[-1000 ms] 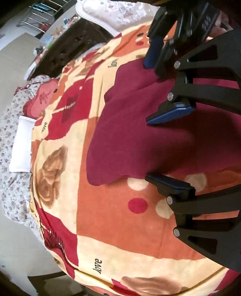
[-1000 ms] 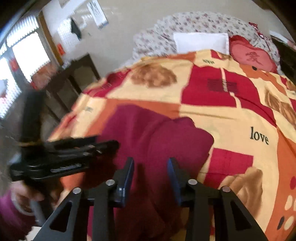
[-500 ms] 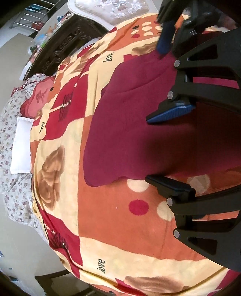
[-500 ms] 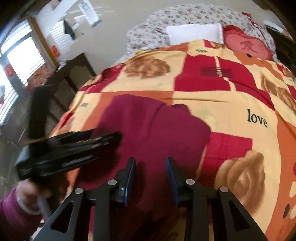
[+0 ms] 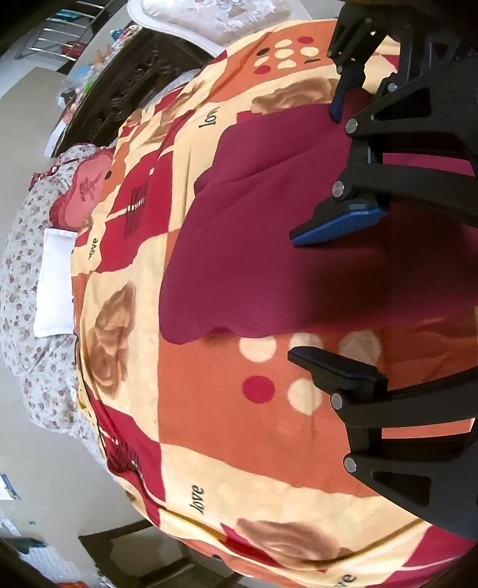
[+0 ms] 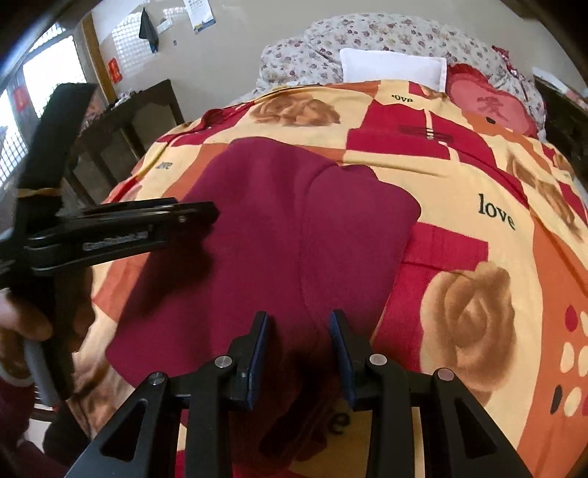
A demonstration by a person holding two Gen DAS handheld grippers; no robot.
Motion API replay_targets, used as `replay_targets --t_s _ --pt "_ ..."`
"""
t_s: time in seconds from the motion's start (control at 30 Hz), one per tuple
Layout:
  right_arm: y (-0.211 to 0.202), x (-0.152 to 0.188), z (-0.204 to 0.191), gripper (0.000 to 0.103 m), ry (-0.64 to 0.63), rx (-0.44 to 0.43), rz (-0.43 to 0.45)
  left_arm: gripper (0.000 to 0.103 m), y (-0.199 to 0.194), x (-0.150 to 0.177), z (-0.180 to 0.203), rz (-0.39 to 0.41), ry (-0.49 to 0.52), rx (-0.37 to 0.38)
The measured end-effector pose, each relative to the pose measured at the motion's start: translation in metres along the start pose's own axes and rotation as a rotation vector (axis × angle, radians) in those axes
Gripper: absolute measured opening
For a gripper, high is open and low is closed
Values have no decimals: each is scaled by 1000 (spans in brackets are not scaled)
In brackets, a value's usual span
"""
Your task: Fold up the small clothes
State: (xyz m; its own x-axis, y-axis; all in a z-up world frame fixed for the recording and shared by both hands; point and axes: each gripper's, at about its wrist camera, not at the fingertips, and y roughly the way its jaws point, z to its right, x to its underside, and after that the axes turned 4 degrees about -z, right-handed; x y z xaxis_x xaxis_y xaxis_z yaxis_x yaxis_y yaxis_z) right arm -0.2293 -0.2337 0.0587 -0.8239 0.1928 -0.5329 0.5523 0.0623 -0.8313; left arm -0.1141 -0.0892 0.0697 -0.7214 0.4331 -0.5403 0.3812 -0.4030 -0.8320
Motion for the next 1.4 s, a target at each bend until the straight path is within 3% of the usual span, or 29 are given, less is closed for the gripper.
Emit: replay_targets --t_s 0.23,0.3,0.6,1.4 --pt "-26 -7 -2 33 84 15 52 57 -25 10 -8 47 -37 -44" --pt "-30 -9 -4 39 102 32 62 57 -32 11 -10 63 -47 -53" --pt "-45 -19 -10 48 154 111 123 57 -55 18 -15 101 -67 -78" --pt "-52 -12 -15 49 172 98 125 57 -73 28 -6 139 -45 -108"
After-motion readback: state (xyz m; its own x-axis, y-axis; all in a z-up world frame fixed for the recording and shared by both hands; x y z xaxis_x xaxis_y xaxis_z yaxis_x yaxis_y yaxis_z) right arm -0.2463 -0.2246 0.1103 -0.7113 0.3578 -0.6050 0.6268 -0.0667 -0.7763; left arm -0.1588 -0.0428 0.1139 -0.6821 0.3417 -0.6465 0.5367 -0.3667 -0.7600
